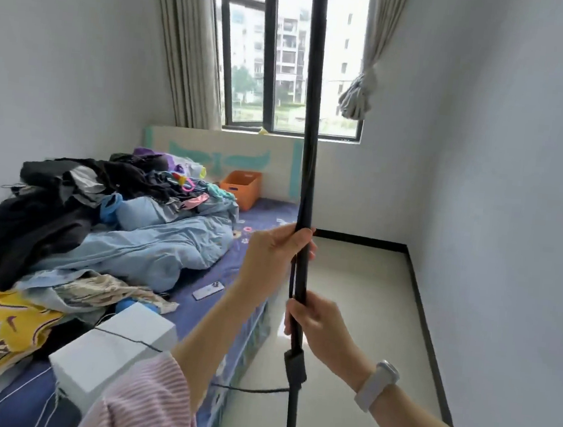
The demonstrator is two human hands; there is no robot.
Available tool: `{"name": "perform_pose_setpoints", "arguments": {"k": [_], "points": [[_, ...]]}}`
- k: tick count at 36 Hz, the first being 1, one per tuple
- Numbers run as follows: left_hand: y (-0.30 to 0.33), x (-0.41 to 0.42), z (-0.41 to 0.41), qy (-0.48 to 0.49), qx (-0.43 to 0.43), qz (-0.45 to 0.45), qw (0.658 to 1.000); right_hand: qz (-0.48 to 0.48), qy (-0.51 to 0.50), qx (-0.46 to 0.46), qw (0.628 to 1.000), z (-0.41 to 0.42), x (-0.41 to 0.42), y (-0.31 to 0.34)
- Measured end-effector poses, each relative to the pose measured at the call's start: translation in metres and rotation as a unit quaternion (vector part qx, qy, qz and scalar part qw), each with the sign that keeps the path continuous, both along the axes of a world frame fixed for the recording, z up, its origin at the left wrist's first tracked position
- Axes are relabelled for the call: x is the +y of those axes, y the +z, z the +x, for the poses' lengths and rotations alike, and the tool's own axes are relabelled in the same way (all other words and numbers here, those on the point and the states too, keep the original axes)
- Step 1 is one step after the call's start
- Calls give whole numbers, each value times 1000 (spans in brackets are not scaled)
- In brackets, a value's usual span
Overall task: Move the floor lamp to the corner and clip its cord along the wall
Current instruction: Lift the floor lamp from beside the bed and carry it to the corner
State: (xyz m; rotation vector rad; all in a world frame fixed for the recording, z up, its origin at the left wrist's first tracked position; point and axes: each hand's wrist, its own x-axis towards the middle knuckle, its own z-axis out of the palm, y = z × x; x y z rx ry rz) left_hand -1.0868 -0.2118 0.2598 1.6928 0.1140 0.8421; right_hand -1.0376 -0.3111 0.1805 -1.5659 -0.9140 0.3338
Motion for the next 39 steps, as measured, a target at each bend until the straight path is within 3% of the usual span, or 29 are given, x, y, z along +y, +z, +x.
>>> {"name": "perform_pose_setpoints", "arguments": {"k": [14, 31, 39], "points": [[9, -50, 155, -101, -16, -23, 995, -5, -86, -25, 996, 145, -59, 6], [11, 44, 386, -128, -19, -10, 992, 8, -77, 3, 997, 375, 38, -1], [28, 50, 507, -150, -1, 13, 989, 45, -101, 18, 994, 490, 51, 9]]}}
